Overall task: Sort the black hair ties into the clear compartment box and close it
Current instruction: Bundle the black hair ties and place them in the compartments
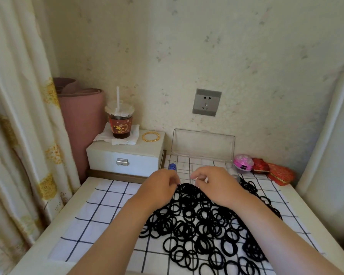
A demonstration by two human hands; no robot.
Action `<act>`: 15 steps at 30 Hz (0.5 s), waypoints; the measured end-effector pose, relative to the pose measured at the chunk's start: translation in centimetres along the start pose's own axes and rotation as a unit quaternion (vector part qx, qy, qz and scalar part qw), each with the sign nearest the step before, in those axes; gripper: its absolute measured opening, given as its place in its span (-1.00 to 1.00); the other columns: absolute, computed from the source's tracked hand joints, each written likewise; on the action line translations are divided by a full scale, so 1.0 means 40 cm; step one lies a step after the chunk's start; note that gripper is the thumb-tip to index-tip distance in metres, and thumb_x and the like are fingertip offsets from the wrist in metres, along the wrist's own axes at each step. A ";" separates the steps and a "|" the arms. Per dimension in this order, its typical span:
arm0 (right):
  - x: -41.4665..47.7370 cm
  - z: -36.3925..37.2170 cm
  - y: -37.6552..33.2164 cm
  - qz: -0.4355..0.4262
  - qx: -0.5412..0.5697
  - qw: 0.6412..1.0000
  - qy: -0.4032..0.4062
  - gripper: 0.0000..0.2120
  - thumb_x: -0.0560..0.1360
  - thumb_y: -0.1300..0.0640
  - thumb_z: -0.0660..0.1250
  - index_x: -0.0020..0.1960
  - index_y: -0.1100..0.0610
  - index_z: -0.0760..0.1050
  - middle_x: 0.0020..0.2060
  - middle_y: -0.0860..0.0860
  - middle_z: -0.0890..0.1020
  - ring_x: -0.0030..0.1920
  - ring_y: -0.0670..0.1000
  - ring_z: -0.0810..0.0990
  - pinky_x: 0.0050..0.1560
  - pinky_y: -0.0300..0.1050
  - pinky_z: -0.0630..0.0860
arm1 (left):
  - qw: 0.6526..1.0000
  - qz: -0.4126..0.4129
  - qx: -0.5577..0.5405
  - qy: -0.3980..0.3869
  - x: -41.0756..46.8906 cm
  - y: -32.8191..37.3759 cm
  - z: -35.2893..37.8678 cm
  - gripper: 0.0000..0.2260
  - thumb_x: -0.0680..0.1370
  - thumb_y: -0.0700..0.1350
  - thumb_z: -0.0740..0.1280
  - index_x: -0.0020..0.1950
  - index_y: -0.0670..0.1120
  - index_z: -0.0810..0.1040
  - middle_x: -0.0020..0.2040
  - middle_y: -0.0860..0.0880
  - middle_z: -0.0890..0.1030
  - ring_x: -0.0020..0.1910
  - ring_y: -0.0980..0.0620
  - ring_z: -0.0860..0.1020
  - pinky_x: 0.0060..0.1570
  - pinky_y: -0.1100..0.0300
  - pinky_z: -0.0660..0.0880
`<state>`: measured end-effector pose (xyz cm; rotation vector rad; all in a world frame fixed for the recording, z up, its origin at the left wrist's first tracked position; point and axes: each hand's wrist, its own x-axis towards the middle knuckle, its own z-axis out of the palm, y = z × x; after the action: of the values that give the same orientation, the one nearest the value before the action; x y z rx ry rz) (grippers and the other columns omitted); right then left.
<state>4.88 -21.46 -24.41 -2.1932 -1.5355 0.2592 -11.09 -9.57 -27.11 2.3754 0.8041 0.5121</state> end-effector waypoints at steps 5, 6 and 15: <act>-0.018 0.045 0.005 -0.027 -0.098 0.995 -0.017 -0.84 0.57 0.00 0.30 0.09 -0.12 0.63 -0.03 -0.14 0.68 0.01 -0.07 0.62 0.02 -0.09 0.55 | 0.996 0.023 0.068 -0.043 -0.019 0.031 0.073 -0.79 0.59 -0.10 0.32 0.21 0.00 0.59 0.08 0.02 0.57 0.07 0.06 0.52 0.10 0.15 0.49; -0.016 0.051 0.006 -0.033 -0.123 0.991 -0.028 -0.82 0.56 0.00 0.30 0.11 -0.11 0.62 -0.03 -0.12 0.67 0.00 -0.04 0.61 -0.03 -0.10 0.53 | 0.996 0.018 0.078 -0.041 -0.016 0.032 0.081 -0.79 0.58 -0.09 0.33 0.21 -0.01 0.58 0.09 -0.01 0.57 0.10 0.02 0.52 0.13 0.07 0.51; 0.020 0.094 -0.006 0.035 -0.169 0.978 -0.120 -0.70 0.48 -0.11 0.23 -0.30 0.08 0.43 -0.30 -0.03 0.50 -0.24 0.04 0.52 -0.34 -0.14 0.35 | 0.984 0.029 0.162 -0.072 0.007 0.010 0.100 -0.72 0.54 -0.04 0.35 0.25 0.06 0.59 0.10 -0.03 0.56 0.14 0.01 0.47 0.13 0.04 0.50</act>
<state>3.48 -19.72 -27.53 -2.5602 -1.7403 0.3143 -8.66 -11.23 -29.84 2.7050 0.8029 0.2405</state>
